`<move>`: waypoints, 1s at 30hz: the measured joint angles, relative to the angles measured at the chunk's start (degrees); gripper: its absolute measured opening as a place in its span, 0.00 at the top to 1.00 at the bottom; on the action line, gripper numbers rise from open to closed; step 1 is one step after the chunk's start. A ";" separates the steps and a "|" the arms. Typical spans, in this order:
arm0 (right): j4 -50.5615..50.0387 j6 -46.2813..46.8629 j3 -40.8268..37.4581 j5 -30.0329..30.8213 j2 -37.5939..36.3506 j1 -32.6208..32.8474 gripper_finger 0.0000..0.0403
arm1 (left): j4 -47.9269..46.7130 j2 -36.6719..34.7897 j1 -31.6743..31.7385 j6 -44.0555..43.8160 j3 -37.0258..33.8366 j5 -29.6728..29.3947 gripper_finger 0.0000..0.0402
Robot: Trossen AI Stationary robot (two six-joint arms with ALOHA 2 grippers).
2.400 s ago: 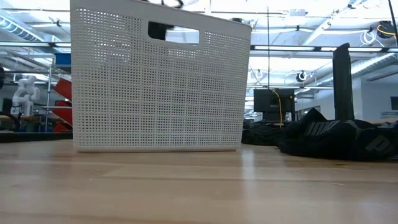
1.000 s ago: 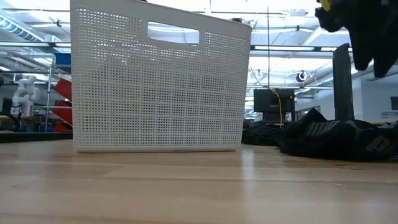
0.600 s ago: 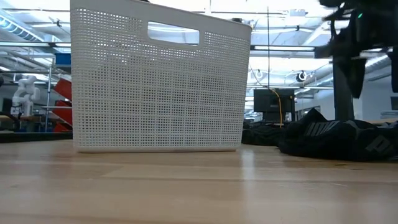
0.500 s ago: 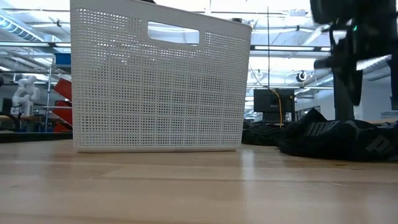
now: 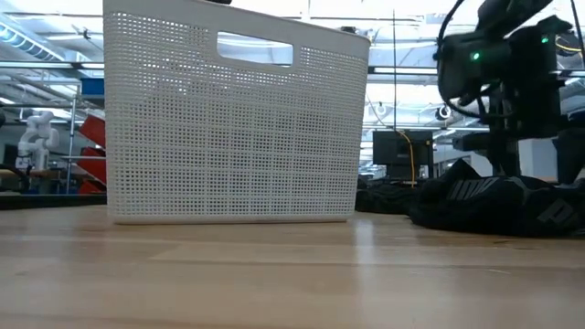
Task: Sort clothes
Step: Put the gray short into the white laundry bin
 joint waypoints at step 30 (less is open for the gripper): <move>0.77 -34.63 37.83 16.97 -5.39 1.21 1.00 | -0.11 0.00 -3.26 -1.51 0.01 -0.02 0.47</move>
